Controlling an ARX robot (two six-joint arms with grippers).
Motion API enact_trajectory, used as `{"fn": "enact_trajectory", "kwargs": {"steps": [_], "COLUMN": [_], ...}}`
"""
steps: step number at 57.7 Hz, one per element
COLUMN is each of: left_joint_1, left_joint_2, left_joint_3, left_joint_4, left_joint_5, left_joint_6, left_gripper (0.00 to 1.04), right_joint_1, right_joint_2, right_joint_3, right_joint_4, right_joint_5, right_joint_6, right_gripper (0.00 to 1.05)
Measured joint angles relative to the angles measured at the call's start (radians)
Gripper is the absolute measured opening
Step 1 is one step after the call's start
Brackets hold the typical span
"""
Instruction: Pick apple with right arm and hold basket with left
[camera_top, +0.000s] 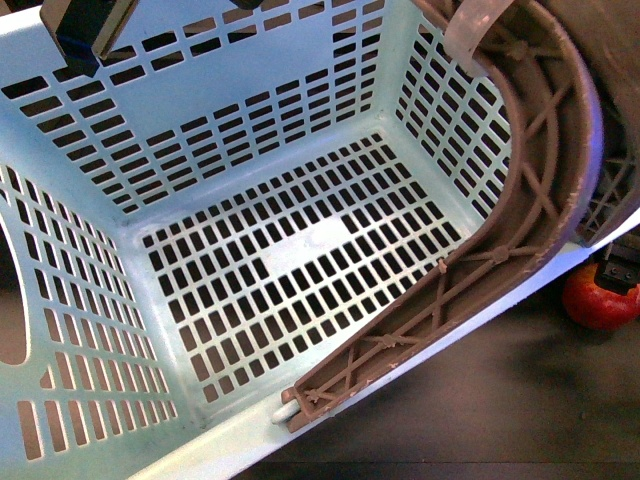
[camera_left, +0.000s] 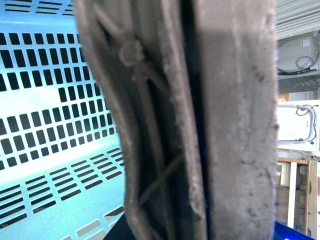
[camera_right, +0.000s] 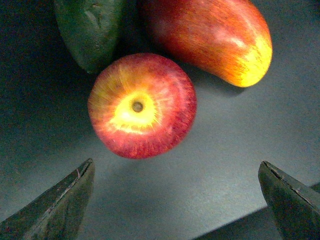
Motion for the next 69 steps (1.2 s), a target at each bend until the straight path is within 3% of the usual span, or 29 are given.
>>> {"fn": "enact_trajectory", "kwargs": {"steps": [52,60,69], "left_joint_1": [0.0,0.0,0.0], "left_joint_2": [0.0,0.0,0.0], "left_joint_3": [0.0,0.0,0.0], "left_joint_4": [0.0,0.0,0.0], "left_joint_5": [-0.001,0.0,0.0], "left_joint_6": [0.0,0.0,0.0], "left_gripper": [0.15,0.15,0.15], "right_joint_1": [0.021,0.019,0.018], "right_joint_2": [0.238,0.246,0.241], "right_joint_3": [0.286,0.29,0.273], "right_joint_4": [-0.144,-0.145,-0.122], "right_joint_5": [0.031,0.037,0.032], "right_joint_6": [0.057,0.061,0.072], "right_gripper": [0.96,0.83,0.8]}}
